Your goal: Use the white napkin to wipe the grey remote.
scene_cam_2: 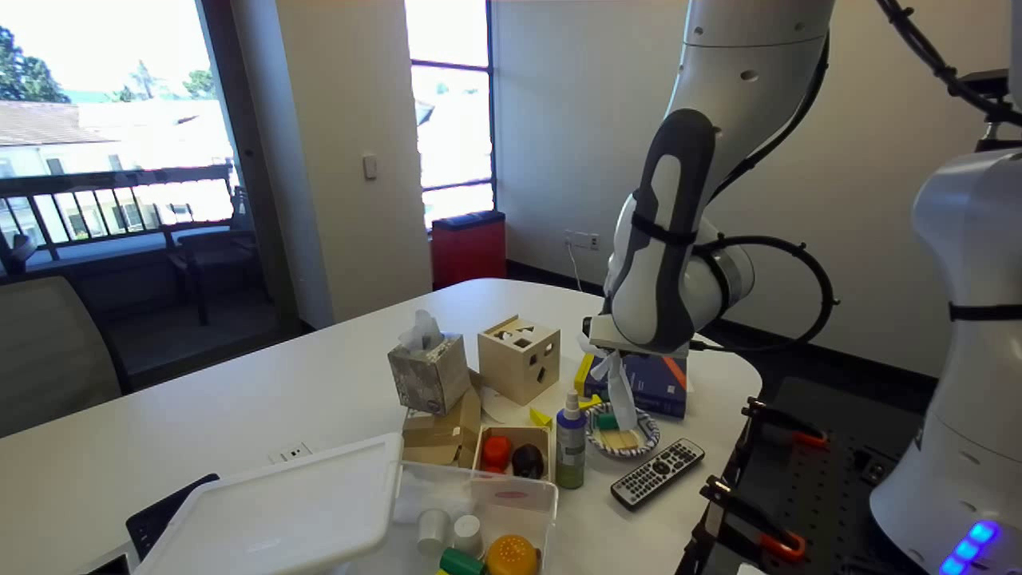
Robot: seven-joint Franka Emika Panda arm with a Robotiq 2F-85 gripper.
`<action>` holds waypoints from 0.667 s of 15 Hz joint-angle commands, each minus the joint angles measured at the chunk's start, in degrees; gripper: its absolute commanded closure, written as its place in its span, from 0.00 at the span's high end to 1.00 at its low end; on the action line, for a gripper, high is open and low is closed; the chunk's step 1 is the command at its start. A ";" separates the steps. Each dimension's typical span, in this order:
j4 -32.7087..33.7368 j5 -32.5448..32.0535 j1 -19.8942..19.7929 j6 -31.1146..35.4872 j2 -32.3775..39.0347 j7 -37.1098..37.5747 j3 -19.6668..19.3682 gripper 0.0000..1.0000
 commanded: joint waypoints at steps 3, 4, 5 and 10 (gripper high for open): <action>5.11 2.14 22.32 2.19 -1.20 -5.99 -13.70 0.01; 7.51 1.58 25.28 1.44 -0.62 -6.56 -15.16 0.01; 10.12 1.07 27.80 0.93 0.25 -7.03 -16.34 0.01; 22.64 -8.62 22.73 -1.86 -2.17 -9.23 -7.79 0.01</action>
